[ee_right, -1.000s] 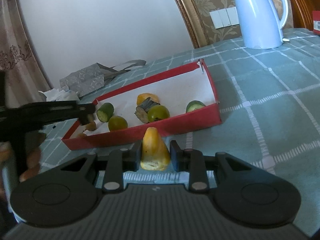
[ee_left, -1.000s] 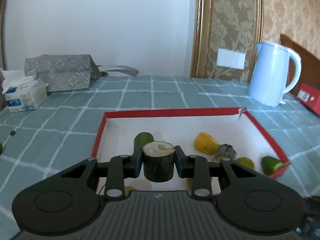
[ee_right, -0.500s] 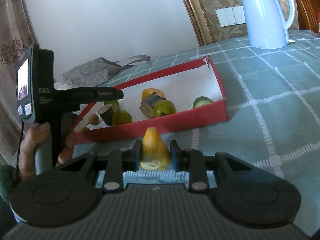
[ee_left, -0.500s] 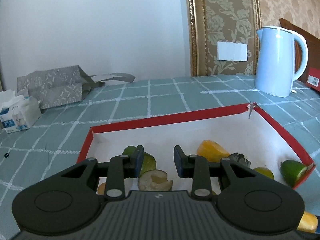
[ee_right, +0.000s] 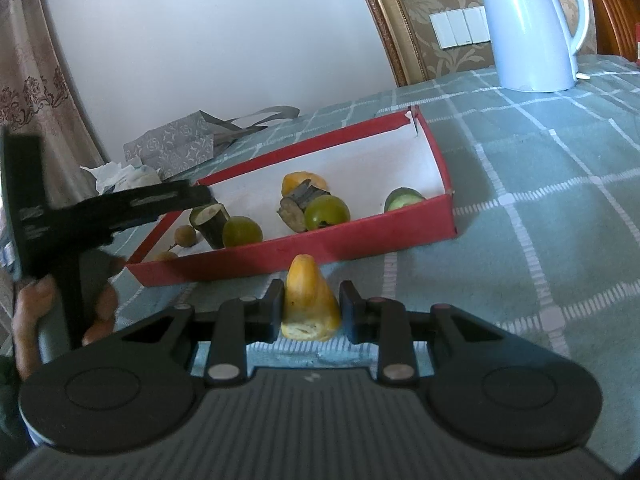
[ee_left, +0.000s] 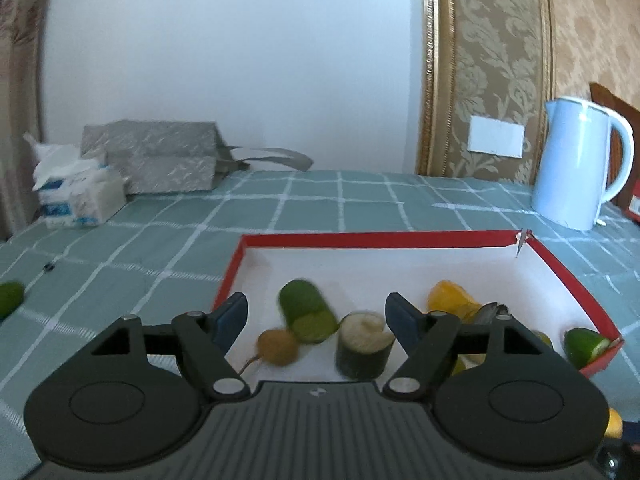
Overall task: Organize fruits
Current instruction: 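Withdraw the open left gripper while the right lifts the mango chunk toward the tray, then lower the mango chunk into the tray and open the right gripper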
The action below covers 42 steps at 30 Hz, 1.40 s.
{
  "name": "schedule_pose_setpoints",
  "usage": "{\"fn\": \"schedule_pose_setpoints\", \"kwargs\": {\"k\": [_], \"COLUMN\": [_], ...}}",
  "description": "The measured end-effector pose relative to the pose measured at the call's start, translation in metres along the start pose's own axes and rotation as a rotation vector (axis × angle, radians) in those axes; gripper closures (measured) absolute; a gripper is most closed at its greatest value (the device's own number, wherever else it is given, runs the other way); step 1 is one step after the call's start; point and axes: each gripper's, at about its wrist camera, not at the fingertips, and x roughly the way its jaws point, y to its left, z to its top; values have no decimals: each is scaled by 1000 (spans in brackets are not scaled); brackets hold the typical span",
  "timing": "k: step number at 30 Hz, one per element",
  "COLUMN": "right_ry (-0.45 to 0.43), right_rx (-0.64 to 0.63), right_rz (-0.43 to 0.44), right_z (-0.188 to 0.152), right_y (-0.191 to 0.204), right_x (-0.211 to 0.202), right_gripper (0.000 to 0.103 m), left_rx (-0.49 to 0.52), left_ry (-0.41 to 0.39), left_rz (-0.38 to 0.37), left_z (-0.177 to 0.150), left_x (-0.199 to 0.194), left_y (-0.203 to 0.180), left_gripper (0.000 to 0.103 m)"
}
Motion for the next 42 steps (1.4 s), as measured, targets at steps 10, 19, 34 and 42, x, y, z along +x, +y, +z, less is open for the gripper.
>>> {"fn": "schedule_pose_setpoints", "kwargs": {"k": [10, 19, 34, 42], "right_ry": [-4, -25, -83, 6], "right_rx": [-37, -63, -235, -179], "right_rz": [1, -41, -317, -340], "right_z": [-4, 0, 69, 80], "right_y": [10, 20, 22, 6], "right_x": [-5, -18, 56, 88], "right_gripper": [75, 75, 75, 75], "left_rx": [-98, -40, -25, -6], "left_ry": [57, 101, 146, 149], "left_rz": [-22, -43, -51, -44], "left_z": [-32, -38, -41, -41], "left_x": [-36, -32, -26, -25], "left_y": [36, 28, 25, 22], "left_gripper": [19, 19, 19, 18]}}
